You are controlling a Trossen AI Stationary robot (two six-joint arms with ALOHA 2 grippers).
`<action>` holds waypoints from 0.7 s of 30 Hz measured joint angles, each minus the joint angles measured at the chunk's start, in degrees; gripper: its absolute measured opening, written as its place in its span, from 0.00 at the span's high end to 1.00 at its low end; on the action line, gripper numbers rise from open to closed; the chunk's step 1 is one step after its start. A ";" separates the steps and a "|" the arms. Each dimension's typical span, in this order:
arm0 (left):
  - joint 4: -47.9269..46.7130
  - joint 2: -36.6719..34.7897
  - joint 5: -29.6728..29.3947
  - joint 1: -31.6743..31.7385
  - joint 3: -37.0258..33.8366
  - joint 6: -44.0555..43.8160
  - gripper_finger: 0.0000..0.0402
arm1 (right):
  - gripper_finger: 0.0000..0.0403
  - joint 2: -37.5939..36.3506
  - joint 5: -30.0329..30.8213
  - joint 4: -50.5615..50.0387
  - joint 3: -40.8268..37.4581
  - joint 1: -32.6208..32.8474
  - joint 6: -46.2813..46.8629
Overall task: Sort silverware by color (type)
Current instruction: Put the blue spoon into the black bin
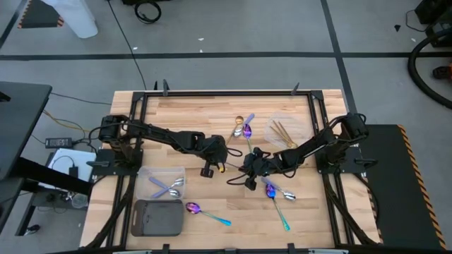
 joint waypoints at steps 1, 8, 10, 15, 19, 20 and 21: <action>0.18 0.00 0.06 -0.03 0.00 -0.28 0.95 | 0.96 0.00 -0.04 -0.02 0.00 0.02 0.60; 1.19 -0.02 0.13 -1.07 1.10 -4.33 0.73 | 0.98 -0.02 -1.53 -0.72 0.02 0.02 2.10; 0.54 -0.02 0.69 -0.97 1.78 -5.46 0.68 | 0.98 -0.02 -1.53 -0.74 0.02 0.02 2.15; -1.21 -0.02 2.05 -0.90 2.54 -7.65 0.63 | 0.98 -0.02 -1.34 0.52 0.02 0.02 2.17; -2.22 -0.03 2.07 -0.92 2.54 -8.85 0.64 | 0.98 -0.02 0.80 2.20 0.02 0.02 2.06; -2.88 -0.04 1.78 -0.94 2.54 -8.82 0.65 | 0.97 -0.02 1.09 2.63 0.02 -0.01 1.84; -3.72 -0.04 1.37 -0.99 2.54 -8.83 0.65 | 0.97 -0.02 1.25 3.02 0.02 -0.03 1.63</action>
